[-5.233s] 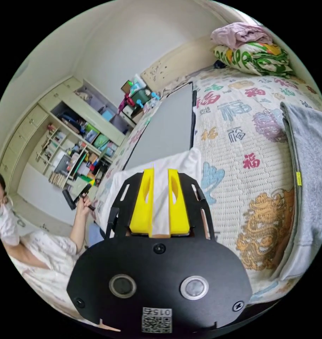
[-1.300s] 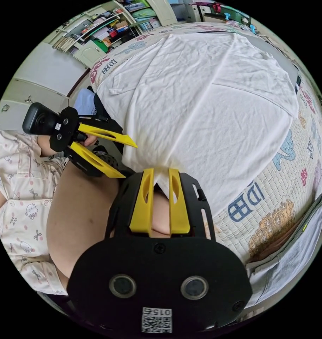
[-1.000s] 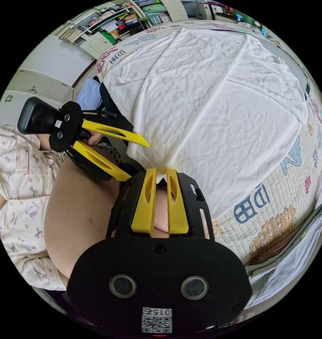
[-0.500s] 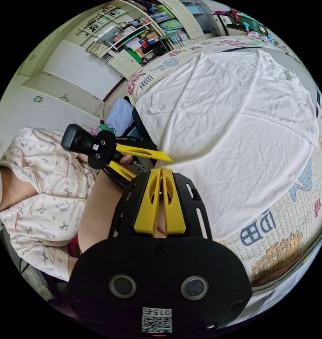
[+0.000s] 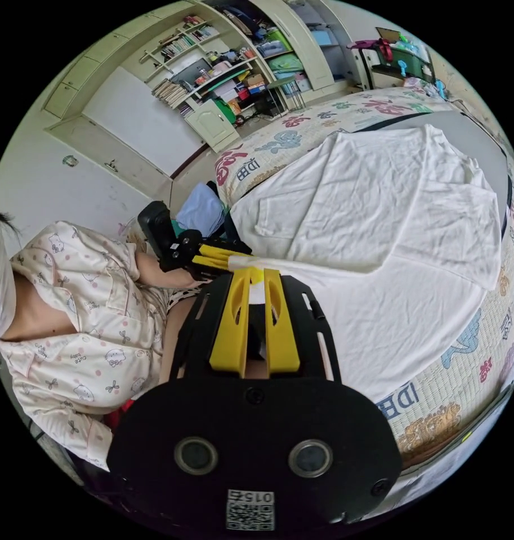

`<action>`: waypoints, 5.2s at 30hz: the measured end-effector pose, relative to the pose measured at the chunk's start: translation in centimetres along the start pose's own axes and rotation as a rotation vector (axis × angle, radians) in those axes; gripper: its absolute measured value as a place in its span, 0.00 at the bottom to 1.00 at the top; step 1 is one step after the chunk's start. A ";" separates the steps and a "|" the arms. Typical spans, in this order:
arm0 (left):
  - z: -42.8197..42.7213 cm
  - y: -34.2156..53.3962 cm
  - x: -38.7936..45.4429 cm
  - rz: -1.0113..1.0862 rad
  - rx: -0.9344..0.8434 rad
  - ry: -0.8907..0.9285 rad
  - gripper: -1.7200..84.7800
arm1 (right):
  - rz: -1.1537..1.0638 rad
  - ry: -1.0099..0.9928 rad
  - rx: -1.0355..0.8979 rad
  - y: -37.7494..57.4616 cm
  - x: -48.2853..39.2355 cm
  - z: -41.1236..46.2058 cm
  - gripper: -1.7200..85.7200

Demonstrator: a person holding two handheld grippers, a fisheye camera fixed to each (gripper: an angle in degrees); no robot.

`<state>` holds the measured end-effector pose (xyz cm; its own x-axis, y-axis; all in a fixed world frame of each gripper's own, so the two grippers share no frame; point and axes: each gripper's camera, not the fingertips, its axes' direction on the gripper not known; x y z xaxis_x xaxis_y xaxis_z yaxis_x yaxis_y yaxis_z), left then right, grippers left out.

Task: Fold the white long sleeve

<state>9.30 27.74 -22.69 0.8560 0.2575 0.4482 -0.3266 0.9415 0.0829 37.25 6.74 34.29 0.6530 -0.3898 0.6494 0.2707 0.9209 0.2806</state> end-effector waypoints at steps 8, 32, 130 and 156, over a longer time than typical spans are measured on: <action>-12.1 -4.9 -11.7 -0.215 0.166 -0.343 0.01 | -0.155 0.224 -0.044 -0.4 -4.9 11.2 0.11; -16.3 -9.4 -8.2 -0.201 0.024 -0.360 0.01 | -0.207 0.510 -0.189 2.5 -6.6 43.2 0.07; -13.5 -11.3 -2.4 0.011 -0.591 -0.365 0.03 | 0.567 0.438 -0.121 -37.5 -41.4 1.6 0.02; 0.9 2.5 -5.4 0.071 -0.607 -0.560 0.02 | 0.562 0.554 -0.061 -36.0 -46.5 5.5 0.02</action>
<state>3.50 28.51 -24.15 0.4624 0.3259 0.8246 0.0379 0.9219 -0.3856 -6.79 -8.36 -2.13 0.9562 0.1793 0.2314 -0.1762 0.9838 -0.0342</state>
